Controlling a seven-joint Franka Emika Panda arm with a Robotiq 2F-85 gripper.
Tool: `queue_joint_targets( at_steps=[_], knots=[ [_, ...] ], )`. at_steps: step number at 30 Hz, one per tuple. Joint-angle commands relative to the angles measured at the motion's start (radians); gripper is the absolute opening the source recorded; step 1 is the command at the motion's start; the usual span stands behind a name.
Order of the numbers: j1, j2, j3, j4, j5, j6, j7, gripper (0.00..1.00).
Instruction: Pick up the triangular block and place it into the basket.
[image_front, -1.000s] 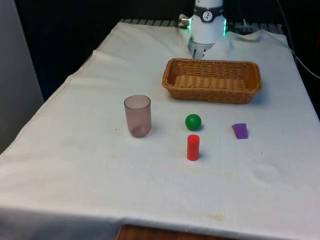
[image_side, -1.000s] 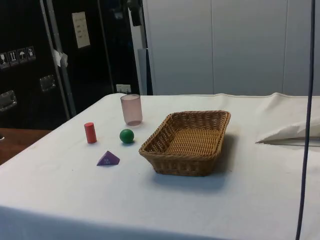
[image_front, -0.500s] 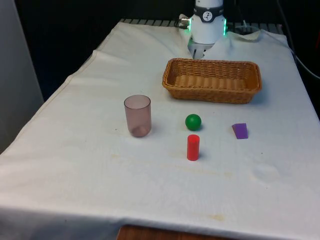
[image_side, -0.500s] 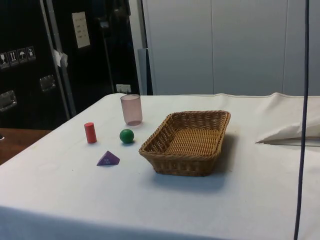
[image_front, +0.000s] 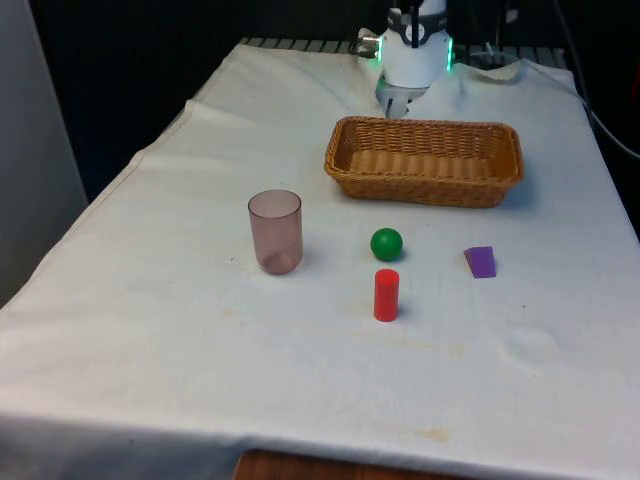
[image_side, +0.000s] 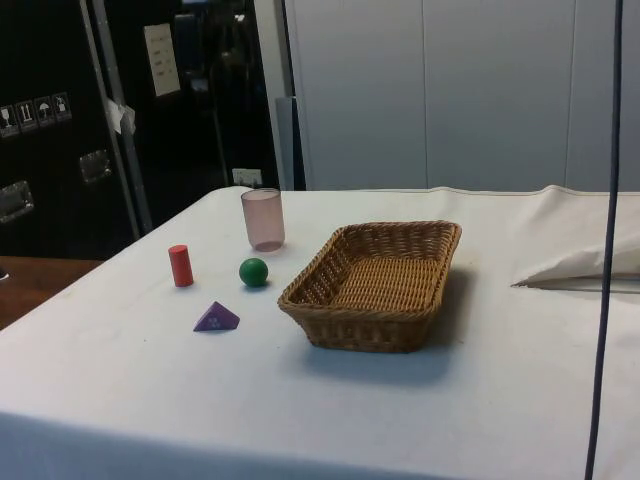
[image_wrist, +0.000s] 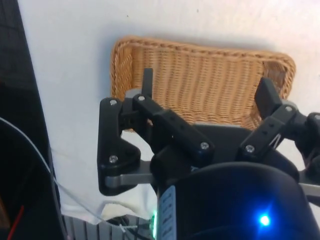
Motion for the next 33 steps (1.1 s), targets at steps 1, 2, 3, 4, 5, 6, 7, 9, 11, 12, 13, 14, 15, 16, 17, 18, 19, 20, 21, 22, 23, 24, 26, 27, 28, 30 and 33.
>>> queue_joint_targets(
  at_steps=[1,2,3,4,5,6,7,9,11,12,13,14,15,16,17,18,19,20,21,22,23,24,26,27,28,30,33],
  knots=[
    [0.004,-0.003,0.004,-0.014,0.005,0.023,0.009,1.00],
    [0.005,0.001,0.014,-0.029,0.005,0.045,0.018,1.00],
    [0.005,0.002,0.019,-0.036,0.005,0.054,0.021,1.00],
    [0.006,0.005,0.025,-0.043,0.005,0.065,0.026,1.00],
    [0.007,0.008,0.030,-0.050,0.006,0.076,0.031,1.00],
    [0.007,0.011,0.036,-0.055,0.006,0.087,0.036,1.00],
    [0.007,0.013,0.041,-0.060,0.006,0.097,0.041,1.00],
    [0.007,0.019,0.050,-0.067,0.005,0.114,0.050,1.00],
    [0.006,0.026,0.058,-0.069,0.004,0.127,0.058,1.00],
    [0.006,0.031,0.061,-0.068,0.004,0.134,0.063,1.00],
    [0.006,0.036,0.064,-0.066,0.003,0.140,0.068,1.00],
    [0.006,0.040,0.066,-0.066,0.002,0.146,0.072,1.00],
    [0.006,0.044,0.069,-0.065,0.001,0.152,0.076,1.00],
    [0.003,0.039,0.068,-0.067,0.001,0.141,0.068,1.00],
    [0.008,0.060,0.073,-0.056,-0.001,0.163,0.085,1.00],
    [0.008,0.067,0.076,-0.051,-0.002,0.169,0.088,1.00],
    [0.008,0.075,0.079,-0.046,-0.003,0.174,0.092,1.00],
    [0.008,0.083,0.082,-0.041,-0.002,0.178,0.096,1.00],
    [0.009,0.091,0.085,-0.035,-0.002,0.182,0.099,1.00],
    [0.009,0.098,0.088,-0.028,-0.002,0.184,0.103,1.00],
    [0.008,0.113,0.093,-0.019,0.000,0.190,0.109,1.00],
    [0.008,0.119,0.095,-0.015,0.001,0.193,0.112,1.00],
    [0.008,0.124,0.097,-0.012,0.001,0.195,0.115,1.00],
    [0.008,0.131,0.099,-0.011,0.002,0.201,0.119,1.00],
    [0.009,0.138,0.101,-0.011,0.003,0.207,0.123,1.00],
    [0.008,0.155,0.107,-0.014,0.003,0.229,0.134,1.00],
    [0.006,0.166,0.110,-0.012,0.000,0.228,0.135,1.00]
  ],
)
